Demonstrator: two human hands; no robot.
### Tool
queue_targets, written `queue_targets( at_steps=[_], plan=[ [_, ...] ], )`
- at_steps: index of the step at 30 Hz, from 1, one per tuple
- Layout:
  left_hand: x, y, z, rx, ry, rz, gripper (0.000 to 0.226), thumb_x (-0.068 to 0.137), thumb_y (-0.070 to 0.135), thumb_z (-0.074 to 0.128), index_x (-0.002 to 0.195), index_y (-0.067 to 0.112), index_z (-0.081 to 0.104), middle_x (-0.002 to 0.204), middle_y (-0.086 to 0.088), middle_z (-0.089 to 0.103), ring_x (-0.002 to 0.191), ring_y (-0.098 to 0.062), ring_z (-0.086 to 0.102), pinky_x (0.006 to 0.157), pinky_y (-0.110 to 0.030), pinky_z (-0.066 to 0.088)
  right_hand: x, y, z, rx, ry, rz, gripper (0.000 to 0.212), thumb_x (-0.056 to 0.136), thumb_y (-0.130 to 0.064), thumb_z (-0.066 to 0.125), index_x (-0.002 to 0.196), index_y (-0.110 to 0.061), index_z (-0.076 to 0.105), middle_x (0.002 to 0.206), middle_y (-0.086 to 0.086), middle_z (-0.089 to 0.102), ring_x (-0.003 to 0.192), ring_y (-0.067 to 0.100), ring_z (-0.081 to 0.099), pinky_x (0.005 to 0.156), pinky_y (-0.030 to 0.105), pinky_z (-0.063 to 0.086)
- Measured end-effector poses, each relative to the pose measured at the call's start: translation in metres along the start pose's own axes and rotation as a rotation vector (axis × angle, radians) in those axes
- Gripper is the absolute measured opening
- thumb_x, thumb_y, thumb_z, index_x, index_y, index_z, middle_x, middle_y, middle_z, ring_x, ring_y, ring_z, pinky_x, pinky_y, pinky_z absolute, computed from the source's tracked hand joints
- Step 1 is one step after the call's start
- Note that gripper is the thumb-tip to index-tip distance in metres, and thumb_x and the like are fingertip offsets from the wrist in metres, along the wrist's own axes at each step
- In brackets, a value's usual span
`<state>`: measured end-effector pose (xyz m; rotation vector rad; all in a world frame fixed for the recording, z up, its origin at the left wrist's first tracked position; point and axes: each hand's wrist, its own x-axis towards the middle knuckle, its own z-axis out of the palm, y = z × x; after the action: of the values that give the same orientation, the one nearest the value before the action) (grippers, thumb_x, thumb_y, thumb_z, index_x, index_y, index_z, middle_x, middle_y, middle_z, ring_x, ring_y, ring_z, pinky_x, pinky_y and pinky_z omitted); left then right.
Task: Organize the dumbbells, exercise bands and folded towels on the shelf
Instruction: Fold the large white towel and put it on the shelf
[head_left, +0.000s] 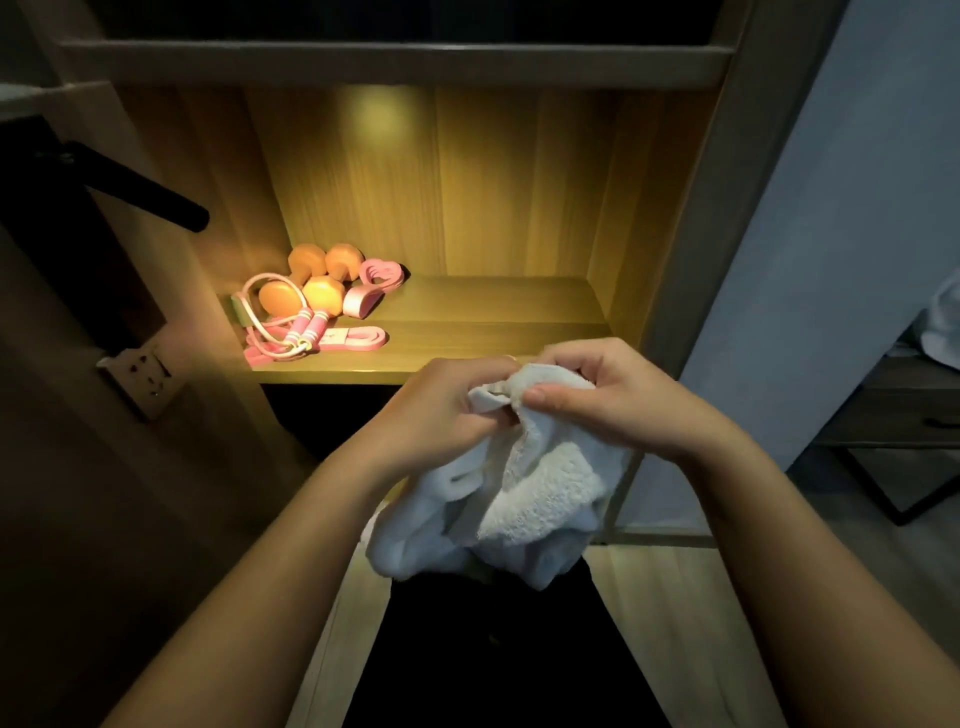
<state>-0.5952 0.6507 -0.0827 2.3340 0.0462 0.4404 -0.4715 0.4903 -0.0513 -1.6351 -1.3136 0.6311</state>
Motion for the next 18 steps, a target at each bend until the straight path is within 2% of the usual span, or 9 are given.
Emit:
queue_targets(
  at_steps=[1, 3, 6, 9, 13, 16, 18],
  plan=[
    [0.006, 0.002, -0.005, 0.009, 0.042, 0.025, 0.010, 0.082, 0.022, 0.064, 0.092, 0.021, 0.068, 0.086, 0.005, 0.070, 0.082, -0.015, 0.065, 0.073, -0.043, 0.052, 0.002, -0.004, -0.006, 0.004, 0.009, -0.002, 0.008, 0.088, -0.026, 0.066, 0.090, -0.020, 0.070, 0.080, -0.010, 0.067, 0.074, 0.003, 0.061, 0.063, 0.017, 0.045],
    [0.018, 0.009, -0.018, -0.016, 0.182, 0.052, 0.007, 0.082, 0.021, 0.061, 0.085, 0.027, 0.065, 0.080, 0.005, 0.068, 0.077, -0.011, 0.062, 0.069, -0.032, 0.048, 0.008, -0.006, -0.016, 0.004, 0.049, 0.008, 0.026, 0.087, -0.033, 0.065, 0.094, -0.009, 0.068, 0.082, -0.002, 0.065, 0.074, 0.009, 0.060, 0.062, 0.020, 0.045],
    [0.038, 0.028, -0.045, 0.001, 0.390, 0.090, 0.011, 0.083, 0.021, 0.057, 0.086, 0.030, 0.061, 0.078, 0.010, 0.064, 0.073, -0.004, 0.058, 0.064, -0.025, 0.044, 0.018, -0.007, -0.025, 0.012, 0.087, 0.056, 0.047, 0.084, -0.040, 0.065, 0.097, 0.005, 0.062, 0.082, 0.010, 0.063, 0.073, 0.017, 0.061, 0.064, 0.026, 0.048],
    [0.058, 0.041, -0.078, 0.110, 0.530, 0.084, 0.008, 0.088, 0.018, 0.058, 0.090, 0.025, 0.062, 0.080, 0.013, 0.063, 0.075, -0.001, 0.057, 0.062, -0.021, 0.044, 0.025, -0.008, -0.039, -0.016, 0.133, 0.093, 0.040, 0.085, -0.036, 0.067, 0.099, 0.001, 0.067, 0.089, 0.012, 0.070, 0.080, 0.020, 0.067, 0.071, 0.032, 0.055],
    [0.077, 0.053, -0.119, 0.231, 0.679, 0.051, 0.010, 0.094, 0.013, 0.059, 0.093, 0.023, 0.062, 0.086, 0.005, 0.062, 0.081, -0.010, 0.058, 0.059, -0.016, 0.041, 0.031, -0.007, -0.062, -0.147, 0.206, 0.131, 0.031, 0.090, -0.024, 0.066, 0.099, 0.006, 0.066, 0.100, 0.022, 0.065, 0.087, 0.031, 0.065, 0.074, 0.034, 0.053],
    [0.088, 0.061, -0.141, 0.295, 0.743, 0.027, 0.007, 0.094, 0.015, 0.059, 0.097, 0.020, 0.063, 0.089, 0.001, 0.063, 0.085, -0.016, 0.059, 0.061, -0.022, 0.043, 0.038, -0.017, -0.075, -0.213, 0.283, 0.132, 0.033, 0.088, -0.026, 0.069, 0.091, 0.007, 0.062, 0.096, 0.022, 0.065, 0.083, 0.027, 0.063, 0.073, 0.036, 0.053],
    [0.092, 0.069, -0.156, 0.335, 0.780, 0.020, 0.007, 0.095, 0.018, 0.058, 0.098, 0.021, 0.063, 0.089, 0.000, 0.064, 0.086, -0.018, 0.060, 0.065, -0.028, 0.049, 0.044, -0.036, -0.085, -0.234, 0.375, 0.077, 0.032, 0.086, -0.027, 0.070, 0.082, 0.003, 0.060, 0.085, 0.018, 0.063, 0.078, 0.024, 0.061, 0.068, 0.036, 0.053]
  ],
)
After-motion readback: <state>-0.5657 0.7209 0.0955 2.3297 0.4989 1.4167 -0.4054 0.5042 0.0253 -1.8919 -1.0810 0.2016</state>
